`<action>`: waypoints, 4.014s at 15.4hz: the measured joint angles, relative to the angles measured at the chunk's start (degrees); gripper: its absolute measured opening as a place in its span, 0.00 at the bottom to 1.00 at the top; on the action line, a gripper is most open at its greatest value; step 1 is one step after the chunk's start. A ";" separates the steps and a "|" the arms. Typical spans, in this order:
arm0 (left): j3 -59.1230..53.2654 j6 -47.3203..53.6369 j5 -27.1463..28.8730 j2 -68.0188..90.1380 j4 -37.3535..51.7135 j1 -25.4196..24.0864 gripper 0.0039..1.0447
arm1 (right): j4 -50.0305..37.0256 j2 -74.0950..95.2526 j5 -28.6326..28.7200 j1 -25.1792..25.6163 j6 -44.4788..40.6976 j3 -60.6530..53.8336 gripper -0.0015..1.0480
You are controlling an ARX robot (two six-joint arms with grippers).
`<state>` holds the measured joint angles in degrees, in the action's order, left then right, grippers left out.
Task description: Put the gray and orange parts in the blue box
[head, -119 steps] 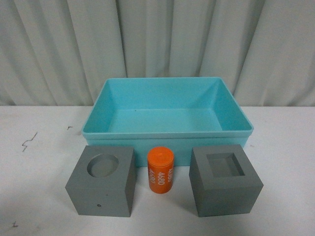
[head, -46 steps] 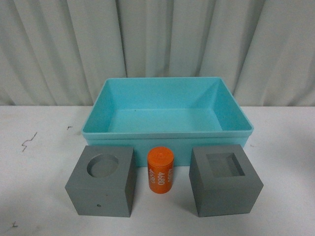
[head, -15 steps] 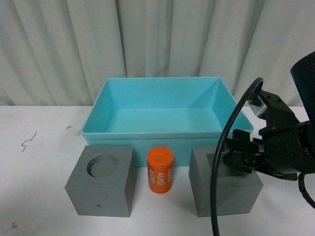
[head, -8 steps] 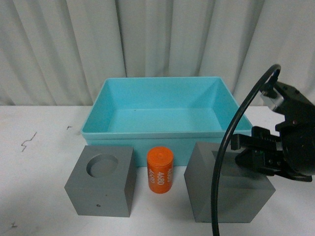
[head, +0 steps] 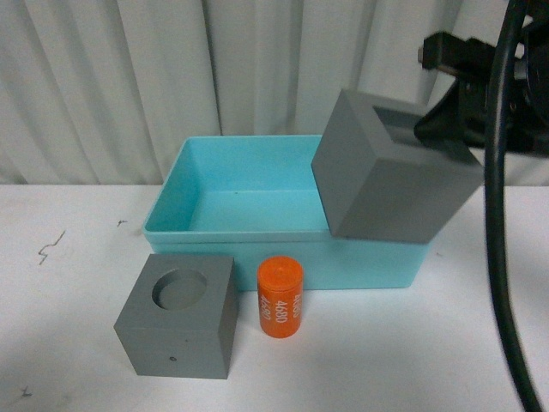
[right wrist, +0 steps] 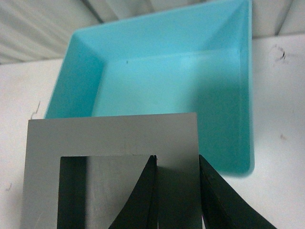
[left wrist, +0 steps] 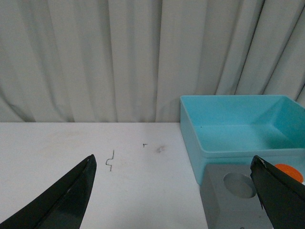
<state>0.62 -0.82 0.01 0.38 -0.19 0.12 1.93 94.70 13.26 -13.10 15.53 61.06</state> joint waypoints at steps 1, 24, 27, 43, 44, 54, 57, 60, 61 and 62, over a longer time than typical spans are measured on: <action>0.00 0.00 0.00 0.00 0.00 0.00 0.94 | -0.20 1.73 0.33 0.59 0.26 2.43 0.18; 0.00 0.00 0.00 0.00 0.00 0.00 0.94 | 3.89 26.69 -7.74 0.00 5.53 26.69 0.48; 0.00 0.00 0.00 0.00 -0.02 0.00 0.94 | 2.91 22.51 -6.93 0.02 5.97 24.55 0.80; 0.00 0.00 0.04 0.00 0.00 0.00 0.94 | -33.29 -54.27 -13.75 13.00 -15.19 -52.17 0.02; 0.00 0.00 0.04 0.00 0.00 0.00 0.94 | -32.79 -55.80 -13.84 13.51 -15.19 -53.18 0.02; 0.00 0.00 0.00 0.00 0.00 0.00 0.94 | -26.75 -66.40 -13.42 13.14 -15.19 -57.83 0.02; 0.00 0.00 0.00 0.00 0.00 0.00 0.94 | -23.39 -71.21 -13.40 13.11 -15.19 -58.84 0.02; 0.00 0.00 0.02 0.00 0.00 0.00 0.94 | -21.81 -74.75 -13.40 13.11 -15.19 -60.39 0.02; 0.00 0.00 0.00 0.00 0.00 0.00 0.94 | -20.48 -76.63 -13.40 13.11 -15.19 -60.39 0.02; 0.00 0.00 0.00 0.00 0.00 0.00 0.94 | -18.69 -77.99 -13.40 13.11 -15.19 -60.39 0.02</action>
<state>0.62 -0.82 0.01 0.38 -0.19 0.12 -16.75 16.71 -0.14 0.01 0.34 0.67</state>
